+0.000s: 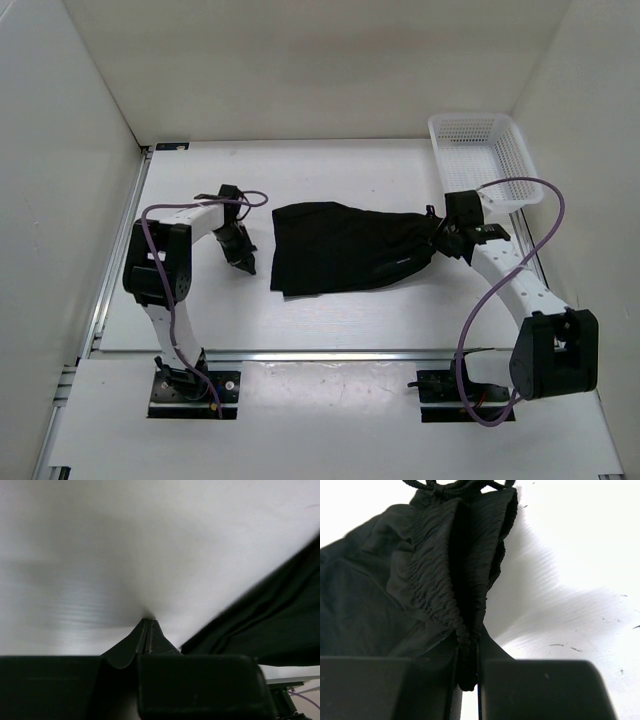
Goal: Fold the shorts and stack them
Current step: Fold the shorts
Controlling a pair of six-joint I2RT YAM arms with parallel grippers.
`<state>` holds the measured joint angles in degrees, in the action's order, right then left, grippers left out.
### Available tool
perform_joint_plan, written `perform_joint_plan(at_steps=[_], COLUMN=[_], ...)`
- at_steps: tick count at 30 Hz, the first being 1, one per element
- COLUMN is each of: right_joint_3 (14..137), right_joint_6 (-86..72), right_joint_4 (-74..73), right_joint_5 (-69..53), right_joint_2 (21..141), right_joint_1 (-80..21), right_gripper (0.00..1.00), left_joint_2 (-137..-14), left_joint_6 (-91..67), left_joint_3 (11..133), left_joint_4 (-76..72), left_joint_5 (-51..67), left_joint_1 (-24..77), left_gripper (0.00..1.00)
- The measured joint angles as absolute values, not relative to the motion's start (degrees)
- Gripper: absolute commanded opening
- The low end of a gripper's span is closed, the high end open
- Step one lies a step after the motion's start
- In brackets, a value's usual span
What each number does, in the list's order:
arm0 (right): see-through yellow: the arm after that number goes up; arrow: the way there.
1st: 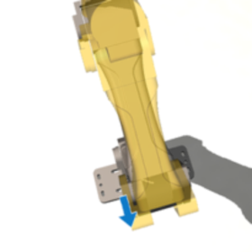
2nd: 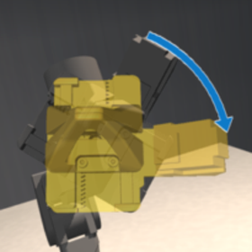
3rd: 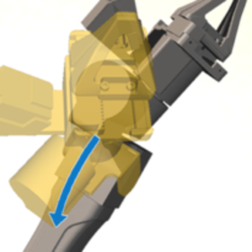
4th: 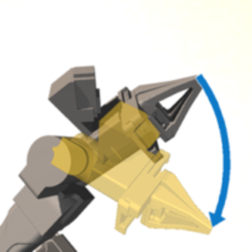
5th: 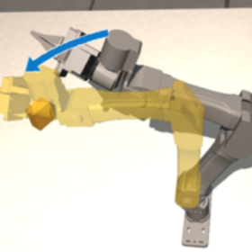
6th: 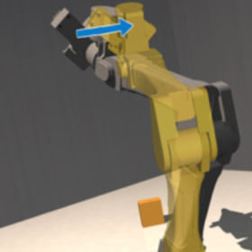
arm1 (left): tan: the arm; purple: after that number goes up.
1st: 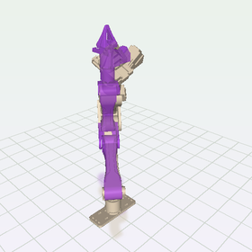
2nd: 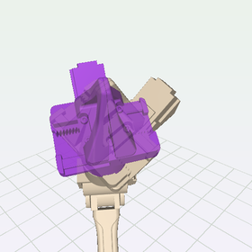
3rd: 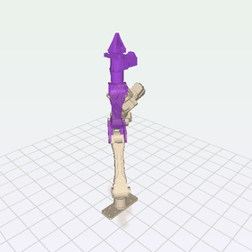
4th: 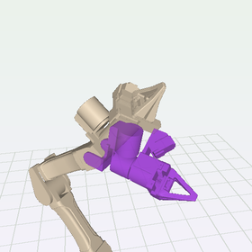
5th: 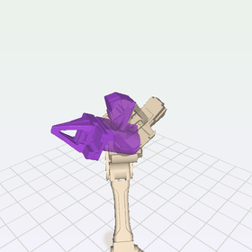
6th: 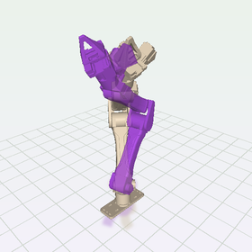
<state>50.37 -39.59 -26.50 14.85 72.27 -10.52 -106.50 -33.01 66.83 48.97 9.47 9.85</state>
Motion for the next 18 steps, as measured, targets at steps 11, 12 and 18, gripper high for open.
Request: perform_joint_plan(at_steps=[11, 12, 18], right_joint_3=[52.53, 52.82, 60.34], right_joint_6=[-37.65, -37.26, -33.63], right_joint_4=[-27.29, -27.42, -29.65], right_joint_5=[15.57, 15.88, 18.57], right_joint_2=[74.13, 74.17, 76.18], right_joint_1=[-11.33, -11.62, -20.10], right_gripper=[0.00, 0.00, 0.00], left_joint_2=[-109.45, -109.45, -110.32], left_joint_6=[-33.69, -33.71, -33.89], left_joint_3=[71.16, 71.18, 72.07], left_joint_4=[47.33, 47.33, 47.86], left_joint_5=[10.20, 10.20, 10.55], left_joint_1=[12.95, 12.95, 12.86], left_gripper=[0.10, 0.10, 0.10])
